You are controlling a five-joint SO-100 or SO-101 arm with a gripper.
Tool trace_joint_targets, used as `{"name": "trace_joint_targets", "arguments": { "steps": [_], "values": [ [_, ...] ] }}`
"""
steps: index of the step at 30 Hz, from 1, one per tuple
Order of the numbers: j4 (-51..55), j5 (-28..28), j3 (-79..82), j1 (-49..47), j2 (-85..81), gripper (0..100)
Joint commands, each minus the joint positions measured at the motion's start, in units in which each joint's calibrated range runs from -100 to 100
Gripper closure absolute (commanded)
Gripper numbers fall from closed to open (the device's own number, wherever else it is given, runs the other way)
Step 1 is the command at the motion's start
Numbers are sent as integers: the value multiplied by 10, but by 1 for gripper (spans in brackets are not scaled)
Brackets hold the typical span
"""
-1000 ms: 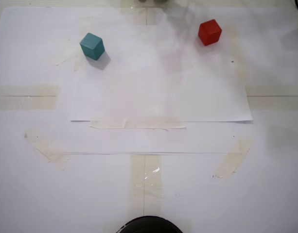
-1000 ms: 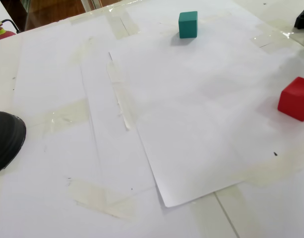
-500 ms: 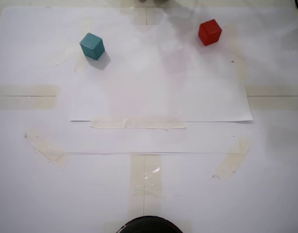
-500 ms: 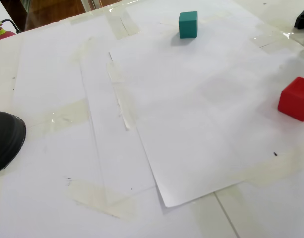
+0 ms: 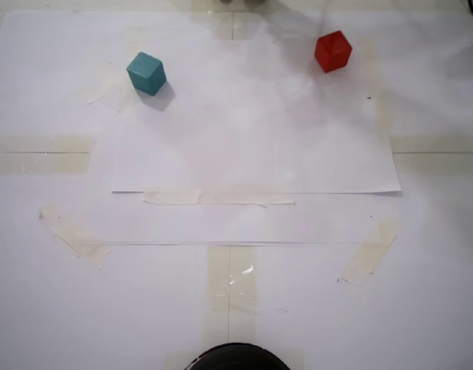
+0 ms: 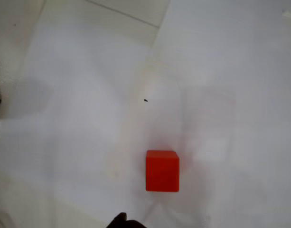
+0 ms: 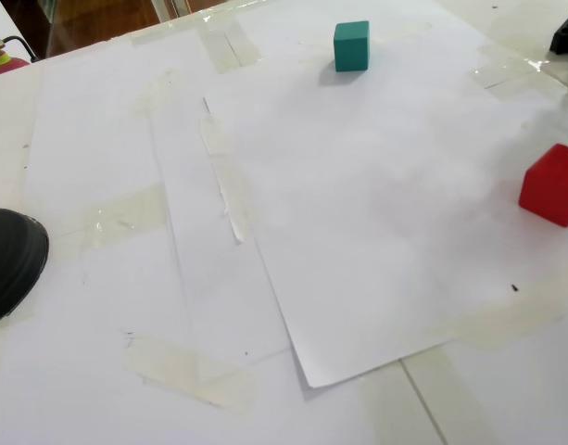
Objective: Put the red cube on the top of the blue cube.
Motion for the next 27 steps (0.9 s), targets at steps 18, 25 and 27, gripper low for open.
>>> {"name": "trace_joint_targets", "arguments": {
  "steps": [18, 25, 27],
  "values": [
    [-120, 51, 120, 23, -16, 98],
    [-147, 69, 159, 38, -31, 98],
    [-147, 69, 163, 38, -33, 98]
  ]
}}
